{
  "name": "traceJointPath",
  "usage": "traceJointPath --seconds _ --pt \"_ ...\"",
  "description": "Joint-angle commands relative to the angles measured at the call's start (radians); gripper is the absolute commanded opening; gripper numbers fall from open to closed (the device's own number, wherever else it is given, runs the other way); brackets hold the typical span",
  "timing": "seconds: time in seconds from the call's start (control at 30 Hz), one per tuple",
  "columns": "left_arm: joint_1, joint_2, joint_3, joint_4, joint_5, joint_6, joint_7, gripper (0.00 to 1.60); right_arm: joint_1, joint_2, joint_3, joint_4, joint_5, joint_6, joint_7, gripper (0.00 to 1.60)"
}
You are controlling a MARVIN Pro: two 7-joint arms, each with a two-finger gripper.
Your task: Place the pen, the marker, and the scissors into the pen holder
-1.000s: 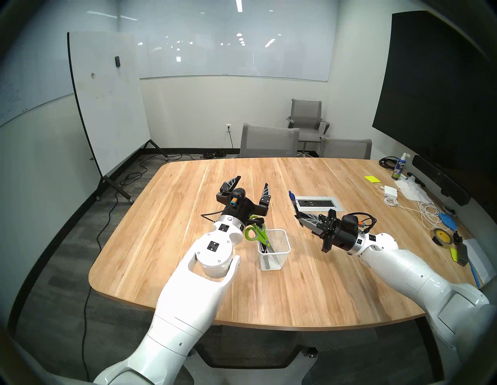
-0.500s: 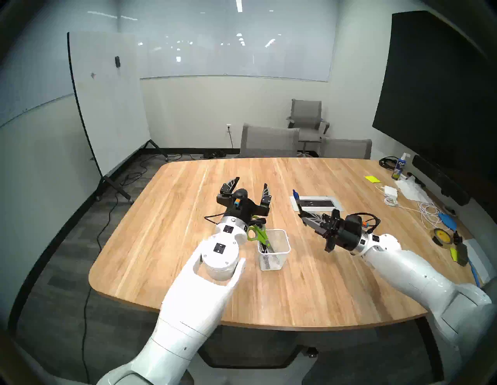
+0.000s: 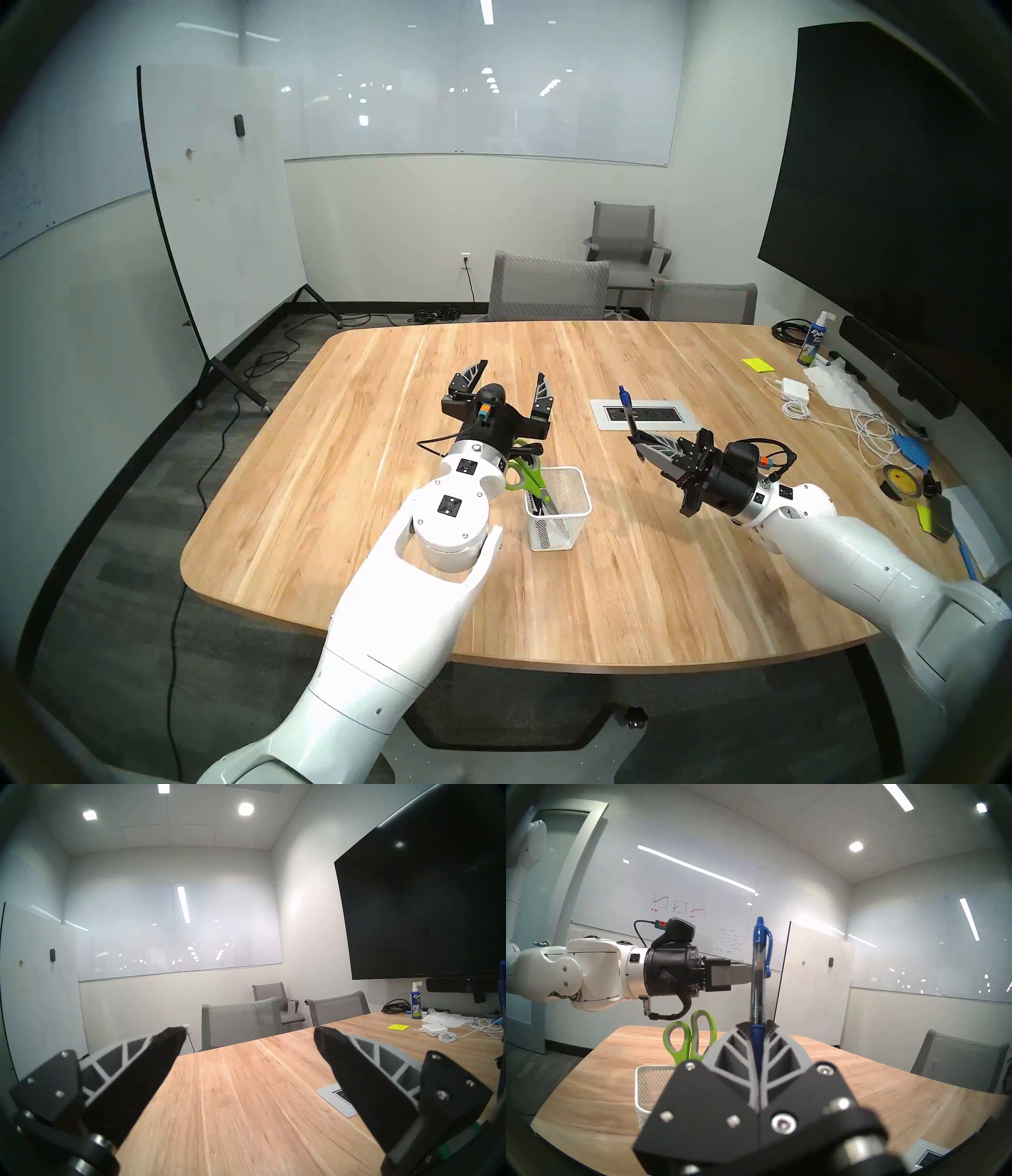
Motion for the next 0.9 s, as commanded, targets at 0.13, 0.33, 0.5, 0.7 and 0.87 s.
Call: traceJointPath --seconds 0.13,0.33,0.5,0.7,0.87 --pt "0.01 -0.023 0.125 -0.164 0.067 0.077 0.032 1.6 0.019 0.04 0.014 -0.075 0.008 -0.015 0.06 0.0" --pt "0.021 0.005 0.038 -0.232 0.078 0.198 0.082 1.6 0.006 0.046 0.007 -0.067 0.015 -0.017 0.063 0.0" --pt "-0.017 0.01 -0.079 -0.206 0.018 0.232 0.151 1.6 -0.003 0.053 0.001 -0.066 0.005 -0.018 0.03 0.0" --pt "-0.039 0.057 -0.178 -0.213 -0.033 0.26 0.187 1.6 -0.004 0.06 0.0 -0.062 0.004 -0.02 0.024 0.0" --pt "-0.018 0.076 -0.255 -0.244 -0.07 0.293 0.175 1.6 0.0 0.058 -0.002 -0.055 0.011 -0.02 0.037 0.0"
